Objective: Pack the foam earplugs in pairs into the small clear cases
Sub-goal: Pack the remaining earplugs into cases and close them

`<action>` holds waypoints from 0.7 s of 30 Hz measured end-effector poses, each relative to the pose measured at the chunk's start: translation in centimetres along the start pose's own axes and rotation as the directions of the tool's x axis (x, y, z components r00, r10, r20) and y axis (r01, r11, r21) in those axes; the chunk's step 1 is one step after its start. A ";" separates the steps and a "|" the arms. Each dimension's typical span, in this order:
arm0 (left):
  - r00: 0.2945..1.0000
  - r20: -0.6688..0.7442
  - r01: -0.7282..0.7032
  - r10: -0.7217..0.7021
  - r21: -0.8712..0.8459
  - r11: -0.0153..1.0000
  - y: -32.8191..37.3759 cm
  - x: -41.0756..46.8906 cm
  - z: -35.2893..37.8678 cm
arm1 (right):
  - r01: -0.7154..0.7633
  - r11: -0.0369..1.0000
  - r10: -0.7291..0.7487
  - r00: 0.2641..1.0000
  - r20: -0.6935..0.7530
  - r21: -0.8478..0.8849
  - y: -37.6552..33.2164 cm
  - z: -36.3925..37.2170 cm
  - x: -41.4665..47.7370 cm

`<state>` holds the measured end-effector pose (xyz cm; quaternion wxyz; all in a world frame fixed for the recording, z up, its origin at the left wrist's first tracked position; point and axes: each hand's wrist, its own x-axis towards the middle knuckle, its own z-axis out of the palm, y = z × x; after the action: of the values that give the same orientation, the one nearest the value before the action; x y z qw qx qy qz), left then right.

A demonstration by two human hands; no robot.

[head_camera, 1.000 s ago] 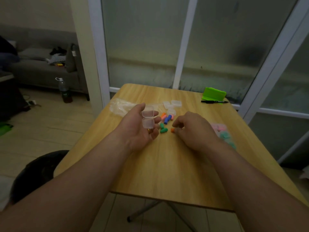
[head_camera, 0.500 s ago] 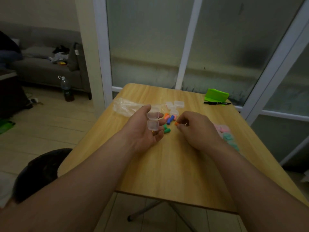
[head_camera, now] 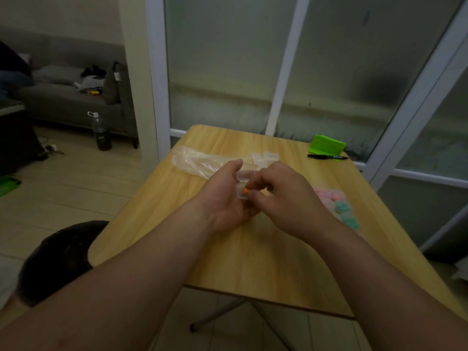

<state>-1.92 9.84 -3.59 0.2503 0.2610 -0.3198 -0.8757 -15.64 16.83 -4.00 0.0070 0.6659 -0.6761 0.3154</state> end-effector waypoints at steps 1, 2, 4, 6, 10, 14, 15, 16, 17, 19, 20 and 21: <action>1.000 0.005 0.004 -0.004 0.003 1.000 0.0 0.0 0.1 | 0.002 1.000 -0.002 1.000 0.009 -0.016 0.0 0.2 0.0; 1.000 0.009 0.006 -0.006 0.009 1.000 -0.1 0.0 0.2 | 0.004 1.000 -0.004 1.000 0.014 -0.025 0.0 0.3 0.1; 1.000 0.014 0.005 -0.005 0.025 1.000 -0.1 0.1 0.2 | 0.005 0.999 -0.004 1.000 0.020 -0.039 0.0 0.4 0.1; 1.000 0.014 0.003 -0.003 0.026 1.000 -0.1 0.2 0.1 | 0.014 0.999 -0.013 1.000 0.023 -0.050 -0.1 0.5 0.1; 1.000 0.008 -0.017 0.017 0.010 1.000 0.1 0.1 -0.2 | 0.024 1.000 -0.024 1.000 -0.011 -0.020 0.1 0.3 0.0; 0.992 -0.098 -0.072 0.073 0.016 0.997 1.0 0.0 -0.3 | -0.036 0.999 0.036 0.992 -0.122 -0.003 1.3 0.0 0.5; 0.986 -0.139 -0.096 0.097 0.013 0.995 1.3 0.0 -0.5 | -0.078 0.997 0.078 0.987 -0.140 0.006 1.8 -0.1 0.8; 0.978 -0.172 -0.121 0.119 0.001 0.993 1.7 0.1 -0.7 | -0.124 0.992 0.124 0.981 -0.147 0.011 2.4 -0.1 1.2; 0.972 -0.195 -0.139 0.134 -0.014 0.990 2.2 0.2 -0.9 | -0.166 0.986 0.165 0.976 -0.145 0.007 3.0 0.0 1.7; 0.966 -0.212 -0.161 0.150 -0.035 0.986 2.9 0.2 -1.3 | -0.227 0.974 0.224 0.966 -0.130 -0.015 4.3 0.5 2.9; 0.964 -0.214 -0.170 0.158 -0.040 0.985 3.2 0.3 -1.4 | -0.244 0.969 0.239 0.964 -0.119 -0.027 4.9 1.0 3.7; 0.963 -0.214 -0.179 0.166 -0.040 0.983 3.4 0.3 -1.6 | -0.254 0.966 0.249 0.963 -0.107 -0.042 5.3 1.5 4.4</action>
<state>-0.27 6.67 -2.39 0.3655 0.3154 -0.2871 -0.8273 -20.36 11.78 -5.50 0.0197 0.5573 -0.7625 0.3281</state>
